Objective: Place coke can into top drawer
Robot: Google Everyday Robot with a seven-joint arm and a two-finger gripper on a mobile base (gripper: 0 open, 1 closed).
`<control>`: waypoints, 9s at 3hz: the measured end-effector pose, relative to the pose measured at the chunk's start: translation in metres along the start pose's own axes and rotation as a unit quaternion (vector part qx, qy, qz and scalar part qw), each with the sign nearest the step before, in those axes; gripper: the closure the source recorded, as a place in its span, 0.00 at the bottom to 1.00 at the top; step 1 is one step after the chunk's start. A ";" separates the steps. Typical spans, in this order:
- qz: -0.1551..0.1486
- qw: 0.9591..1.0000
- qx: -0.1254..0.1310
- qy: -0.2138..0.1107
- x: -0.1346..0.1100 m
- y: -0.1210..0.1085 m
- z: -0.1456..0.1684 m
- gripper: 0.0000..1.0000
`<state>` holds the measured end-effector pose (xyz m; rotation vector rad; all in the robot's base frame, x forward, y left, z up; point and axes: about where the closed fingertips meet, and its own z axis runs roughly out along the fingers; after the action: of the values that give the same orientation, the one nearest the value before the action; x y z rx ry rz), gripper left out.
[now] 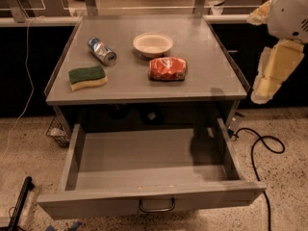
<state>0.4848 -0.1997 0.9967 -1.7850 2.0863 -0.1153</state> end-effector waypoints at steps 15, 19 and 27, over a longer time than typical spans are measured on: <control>0.067 0.978 -0.126 -0.152 -0.108 -0.113 0.239 0.02; 0.067 0.978 -0.126 -0.152 -0.108 -0.113 0.239 0.94; 0.038 0.980 -0.023 -0.193 -0.054 -0.001 0.076 1.00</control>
Offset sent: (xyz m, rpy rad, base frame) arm 0.1268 0.0414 0.0517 0.4364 -0.1968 0.2153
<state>0.5184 -0.1331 0.9399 -1.5984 1.8826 0.2815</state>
